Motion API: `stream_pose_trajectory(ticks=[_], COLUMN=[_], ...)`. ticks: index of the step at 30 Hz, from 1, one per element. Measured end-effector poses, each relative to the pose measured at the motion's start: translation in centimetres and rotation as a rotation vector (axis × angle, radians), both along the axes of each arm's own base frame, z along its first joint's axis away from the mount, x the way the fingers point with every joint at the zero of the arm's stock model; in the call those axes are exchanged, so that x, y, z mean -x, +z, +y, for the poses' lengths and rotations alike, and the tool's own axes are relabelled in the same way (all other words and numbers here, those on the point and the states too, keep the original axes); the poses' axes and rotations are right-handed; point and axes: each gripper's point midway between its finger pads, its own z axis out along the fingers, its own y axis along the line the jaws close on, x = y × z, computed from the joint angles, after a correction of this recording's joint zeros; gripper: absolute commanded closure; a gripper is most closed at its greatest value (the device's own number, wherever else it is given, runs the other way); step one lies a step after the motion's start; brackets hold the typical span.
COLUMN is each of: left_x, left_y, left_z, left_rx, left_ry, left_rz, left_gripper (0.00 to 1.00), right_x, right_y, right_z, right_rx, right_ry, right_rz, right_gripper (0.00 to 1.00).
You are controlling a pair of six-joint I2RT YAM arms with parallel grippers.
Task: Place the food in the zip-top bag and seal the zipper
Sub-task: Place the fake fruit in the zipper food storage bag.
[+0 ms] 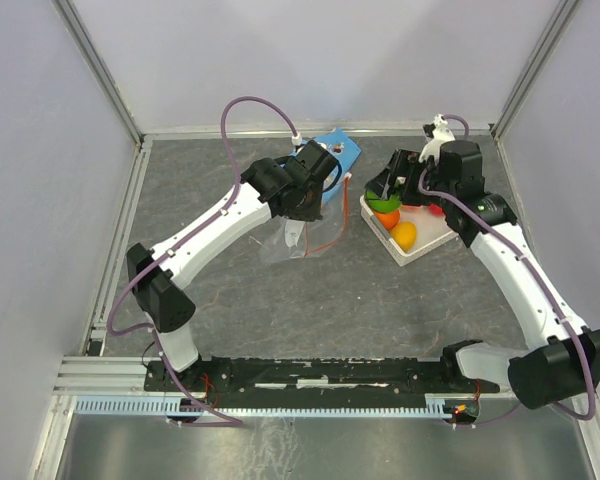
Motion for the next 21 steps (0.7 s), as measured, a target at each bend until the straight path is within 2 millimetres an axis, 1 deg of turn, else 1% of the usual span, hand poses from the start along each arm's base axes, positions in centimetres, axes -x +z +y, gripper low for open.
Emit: stream_pose_trajectory(ticks=[5, 7, 9, 12, 15, 21], left_x=[0.1, 0.2, 0.2, 0.1, 0.0, 0.3], left_y=[0.1, 0.1, 0.2, 0.3, 0.5, 0.8], left_z=[-0.6, -0.9, -1.2, -1.5, -1.8, -2.0], left_rx=[0.029, 0.042, 0.060, 0.076, 0.095, 0.137], left_ry=[-0.016, -0.021, -0.015, -0.010, -0.007, 0.011], left_rz=[0.009, 0.012, 0.014, 0.014, 0.012, 0.011], left_gripper=[0.97, 0.97, 0.97, 0.97, 0.97, 0.97], right_x=[1.2, 1.7, 2.2, 2.9, 3.5, 4.0], right_y=[3.5, 4.3, 4.6, 4.1, 2.5, -0.9], right_z=[3.4, 4.6, 5.8, 7.5, 8.6, 9.1], right_rx=[-0.127, -0.183, -0.232, -0.289, -0.316, -0.324], right_ry=[0.072, 0.097, 0.122, 0.159, 0.179, 0.180], right_rz=[-0.081, -0.107, -0.119, -0.116, -0.089, -0.040], right_gripper=[0.33, 0.31, 0.31, 0.31, 0.30, 0.29])
